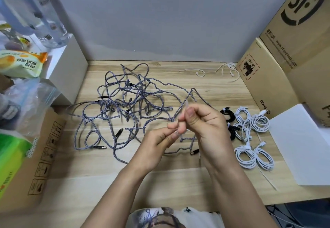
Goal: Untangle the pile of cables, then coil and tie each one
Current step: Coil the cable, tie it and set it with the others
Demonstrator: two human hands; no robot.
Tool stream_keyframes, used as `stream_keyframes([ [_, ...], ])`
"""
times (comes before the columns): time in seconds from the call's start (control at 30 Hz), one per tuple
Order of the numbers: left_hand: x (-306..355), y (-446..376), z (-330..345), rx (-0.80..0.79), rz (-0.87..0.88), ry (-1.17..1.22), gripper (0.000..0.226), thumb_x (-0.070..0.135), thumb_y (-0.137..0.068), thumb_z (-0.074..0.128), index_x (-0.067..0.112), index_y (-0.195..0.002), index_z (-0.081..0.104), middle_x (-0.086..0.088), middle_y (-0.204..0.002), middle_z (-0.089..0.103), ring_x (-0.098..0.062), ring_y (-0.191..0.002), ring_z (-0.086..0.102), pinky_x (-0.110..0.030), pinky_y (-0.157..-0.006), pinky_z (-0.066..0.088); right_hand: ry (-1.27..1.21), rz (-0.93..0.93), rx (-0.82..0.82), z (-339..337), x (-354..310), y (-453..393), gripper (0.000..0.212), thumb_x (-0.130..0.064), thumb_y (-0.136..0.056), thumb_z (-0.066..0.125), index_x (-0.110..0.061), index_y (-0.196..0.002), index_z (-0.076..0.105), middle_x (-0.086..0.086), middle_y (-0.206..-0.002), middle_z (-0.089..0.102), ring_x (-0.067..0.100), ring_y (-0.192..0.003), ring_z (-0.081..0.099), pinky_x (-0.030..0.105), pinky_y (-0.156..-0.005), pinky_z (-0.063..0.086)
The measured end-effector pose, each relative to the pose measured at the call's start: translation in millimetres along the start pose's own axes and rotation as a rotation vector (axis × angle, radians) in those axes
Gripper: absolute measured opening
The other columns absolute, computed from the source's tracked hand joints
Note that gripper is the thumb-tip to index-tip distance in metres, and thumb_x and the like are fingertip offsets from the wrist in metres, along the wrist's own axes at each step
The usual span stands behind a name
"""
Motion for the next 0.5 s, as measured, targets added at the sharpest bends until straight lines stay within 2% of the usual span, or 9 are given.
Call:
stream_keyframes([
  [0.1,3.1,-0.6,5.3,0.004,0.019,-0.031,0.045,-0.004,-0.093,0.048,0.032,-0.066,0.055,0.024,-0.063,0.055,0.015,-0.068,0.047,-0.001,-0.070,0.036,-0.081,0.000,0.018,5.4,4.1,3.8,0.020,-0.023,-0.076,0.055,-0.008,-0.063,0.057,-0.001,-0.045,0.048,0.009,-0.049,0.057,0.016,-0.056,0.046],
  [0.17,1.9,-1.5,6.2,0.048,0.018,-0.069,0.046,-0.010,-0.093,0.045,0.024,-0.064,0.058,0.017,-0.061,0.055,0.015,-0.067,0.048,-0.003,-0.073,0.040,-0.066,-0.002,0.004,8.2,7.6,5.9,0.021,-0.026,-0.078,0.062,-0.016,-0.060,0.063,0.001,-0.045,0.047,0.012,-0.050,0.058,0.018,-0.057,0.046],
  [0.2,-1.8,-3.0,6.3,0.068,-0.002,-0.107,0.038,-0.009,-0.093,0.044,0.012,-0.069,0.064,0.014,-0.058,0.050,0.013,-0.063,0.046,-0.003,-0.071,0.040,-0.048,-0.006,-0.005,8.9,8.9,7.1,0.021,-0.027,-0.078,0.063,-0.018,-0.059,0.065,0.001,-0.045,0.047,0.013,-0.050,0.058,0.018,-0.058,0.046],
  [0.23,-6.8,-6.2,5.0,0.096,-0.033,-0.155,0.022,-0.007,-0.092,0.045,-0.006,-0.079,0.062,0.013,-0.055,0.044,0.011,-0.058,0.042,-0.005,-0.066,0.036,-0.039,-0.008,-0.010,8.7,10.0,8.0,0.021,-0.028,-0.077,0.063,-0.019,-0.058,0.066,0.000,-0.044,0.046,0.013,-0.050,0.058,0.018,-0.059,0.046],
  [0.27,-8.8,-9.8,3.5,0.125,-0.058,-0.196,0.016,-0.003,-0.091,0.046,-0.017,-0.091,0.054,0.013,-0.054,0.041,0.008,-0.055,0.040,-0.006,-0.067,0.034,-0.039,-0.008,-0.013,7.4,9.5,8.7,0.020,-0.029,-0.076,0.062,-0.020,-0.058,0.066,-0.001,-0.044,0.046,0.013,-0.049,0.057,0.019,-0.059,0.046],
  [0.3,-9.2,-12.0,2.4,0.133,-0.055,-0.223,0.021,0.002,-0.091,0.047,-0.016,-0.101,0.052,0.011,-0.057,0.044,0.004,-0.056,0.042,-0.012,-0.065,0.035,-0.043,-0.012,-0.017,6.1,7.9,9.5,0.019,-0.028,-0.076,0.065,-0.021,-0.058,0.066,-0.002,-0.044,0.045,0.013,-0.048,0.055,0.019,-0.058,0.045],
  [0.37,-5.2,-13.9,1.1,0.131,-0.038,-0.269,0.031,0.006,-0.093,0.050,0.016,-0.123,0.048,-0.001,-0.069,0.057,-0.007,-0.062,0.049,-0.016,-0.065,0.038,-0.059,-0.032,-0.030,3.6,2.3,11.4,0.019,-0.030,-0.074,0.070,-0.021,-0.058,0.065,-0.004,-0.045,0.046,0.014,-0.047,0.050,0.020,-0.056,0.043],
  [0.43,-5.0,-14.4,-0.2,0.165,-0.044,-0.247,0.028,0.011,-0.093,0.050,0.031,-0.105,0.036,-0.012,-0.069,0.058,-0.013,-0.055,0.045,-0.023,-0.058,0.037,-0.077,-0.040,-0.036,1.7,-2.0,13.5,0.017,-0.029,-0.071,0.066,-0.020,-0.056,0.065,-0.003,-0.046,0.046,0.013,-0.045,0.049,0.019,-0.053,0.043],
  [0.5,-1.1,-12.5,0.6,0.190,-0.040,-0.195,0.017,0.021,-0.091,0.047,0.029,-0.089,0.032,-0.017,-0.067,0.057,-0.010,-0.051,0.037,-0.024,-0.053,0.032,-0.052,-0.074,-0.060,1.8,-4.1,15.2,0.019,-0.026,-0.075,0.068,-0.020,-0.058,0.065,-0.001,-0.046,0.046,0.011,-0.045,0.049,0.018,-0.053,0.043],
])
Point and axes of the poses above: each hand's wrist, its own y-axis away from the middle knuckle, its own z-axis out of the palm, x = y × z, the point moved 2 cm from there along -y, towards the middle knuckle
